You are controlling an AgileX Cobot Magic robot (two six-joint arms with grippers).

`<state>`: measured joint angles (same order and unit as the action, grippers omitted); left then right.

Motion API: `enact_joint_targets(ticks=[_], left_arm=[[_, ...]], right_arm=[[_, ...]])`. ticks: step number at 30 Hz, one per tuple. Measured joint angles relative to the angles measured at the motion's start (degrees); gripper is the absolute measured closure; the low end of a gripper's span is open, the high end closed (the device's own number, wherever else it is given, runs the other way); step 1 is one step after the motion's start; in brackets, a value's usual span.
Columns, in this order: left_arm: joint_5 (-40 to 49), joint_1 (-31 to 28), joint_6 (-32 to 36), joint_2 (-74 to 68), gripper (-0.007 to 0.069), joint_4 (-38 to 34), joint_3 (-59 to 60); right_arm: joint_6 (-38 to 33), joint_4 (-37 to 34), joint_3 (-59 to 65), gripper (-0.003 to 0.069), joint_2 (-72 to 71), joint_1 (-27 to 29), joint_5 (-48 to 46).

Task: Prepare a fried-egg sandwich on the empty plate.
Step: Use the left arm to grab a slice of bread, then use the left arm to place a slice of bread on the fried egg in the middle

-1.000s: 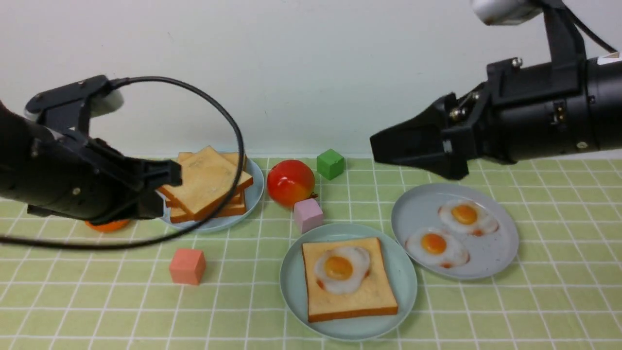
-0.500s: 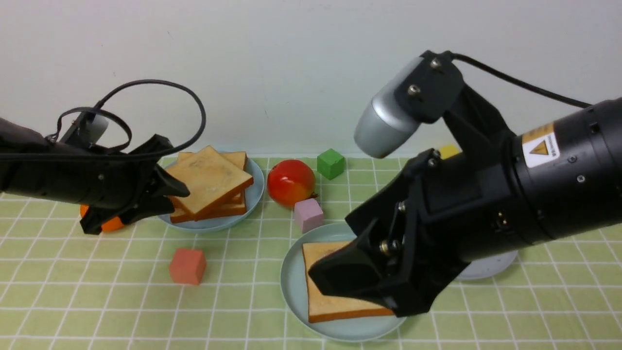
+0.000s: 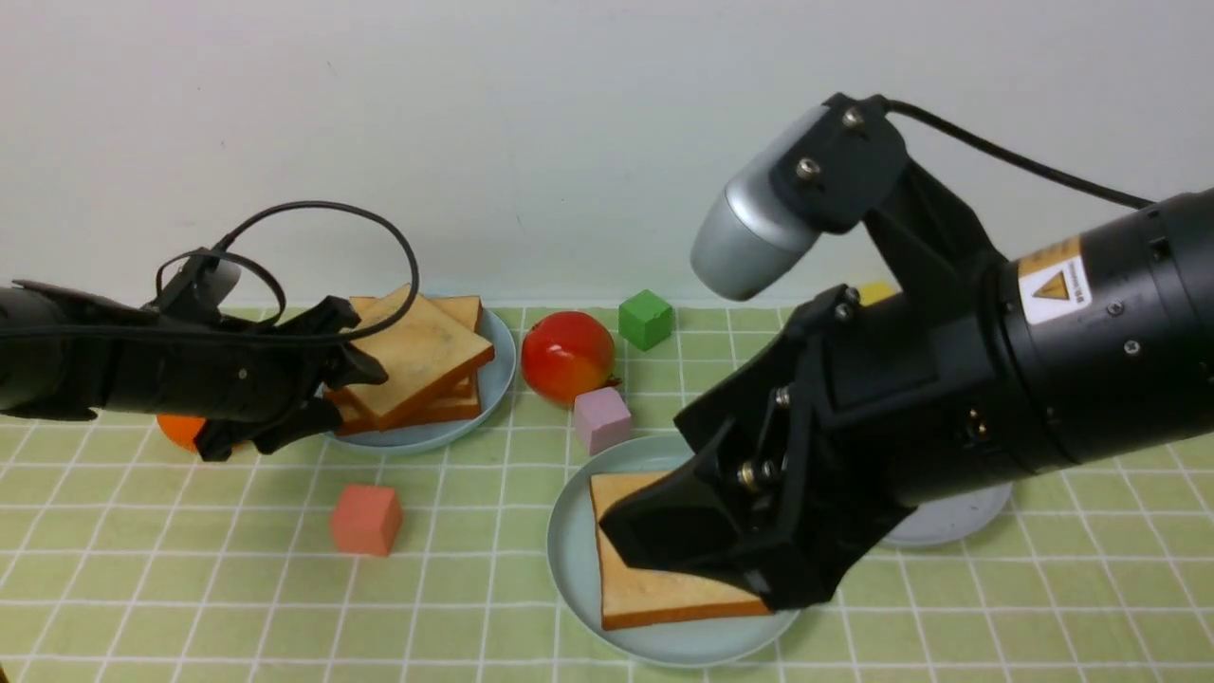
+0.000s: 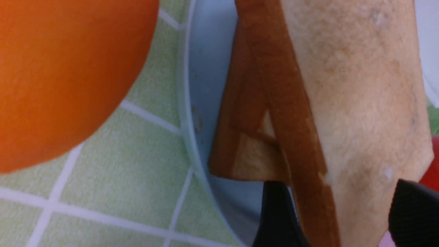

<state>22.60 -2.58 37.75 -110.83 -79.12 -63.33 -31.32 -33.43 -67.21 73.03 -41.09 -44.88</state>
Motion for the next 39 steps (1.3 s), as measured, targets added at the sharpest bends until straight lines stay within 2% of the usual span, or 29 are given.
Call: enact_joint_targets(ticks=[3,4,5,7,8,11,12,13,17,19,22,29,32,36,39], left_arm=[[-0.34,0.00,6.12,-1.20,0.0231,-6.28,-0.02],[-0.39,0.00,6.44,-1.16,0.0233,-6.28,-0.02],[-0.60,0.00,9.25,-1.75,0.0258,-9.24,-0.02],[-0.80,0.00,10.69,-1.94,0.0274,-10.54,-0.07],[-1.00,0.00,11.97,-2.29,0.0293,-11.94,-0.07],[-1.00,0.00,13.73,-2.53,0.0343,-13.18,-0.07],[-0.89,0.00,14.14,-2.53,0.0372,-13.30,-0.07],[-0.69,0.00,14.26,-2.53,0.0385,-13.30,-0.07],[1.47,0.00,14.43,-2.53,0.0466,-12.05,-0.07],[2.28,0.00,14.43,-2.53,0.0480,-11.58,-0.07],[5.74,0.00,14.32,-2.47,0.0512,-10.35,-0.07],[13.85,0.00,13.92,0.28,0.0519,-8.16,-0.07],[22.35,0.00,13.97,2.73,0.0519,-5.50,-0.07],[29.47,0.27,13.92,3.89,0.0519,-3.10,-0.07],[31.17,1.53,13.85,4.03,0.0519,-2.60,0.63]], right_arm=[[0.71,0.85,0.00,0.0130,0.00,0.00,-0.08],[0.72,0.91,0.00,0.0137,0.00,0.00,-0.06],[1.01,1.34,0.00,0.0213,0.00,0.00,-0.48],[1.01,1.49,0.00,0.0270,0.00,0.00,-0.72],[1.01,1.77,0.00,0.0365,0.00,0.00,-1.17],[1.06,2.40,0.00,0.0579,0.00,0.00,-1.29],[1.13,2.53,0.00,0.0638,0.00,0.00,-1.29],[1.20,2.58,0.00,0.0655,0.00,0.00,-1.29],[4.03,3.24,0.00,0.0669,0.00,0.00,-1.29],[5.68,3.83,0.00,0.0669,0.00,0.00,-1.29],[11.64,7.27,0.00,0.0669,0.00,0.00,-1.65],[22.82,16.16,0.00,0.0669,0.00,0.00,-5.88],[27.75,20.98,0.00,0.0669,0.00,0.00,-9.06],[30.48,24.18,0.00,0.0669,0.00,0.00,-10.24],[31.62,25.75,0.00,0.0669,0.00,0.00,-10.28]])
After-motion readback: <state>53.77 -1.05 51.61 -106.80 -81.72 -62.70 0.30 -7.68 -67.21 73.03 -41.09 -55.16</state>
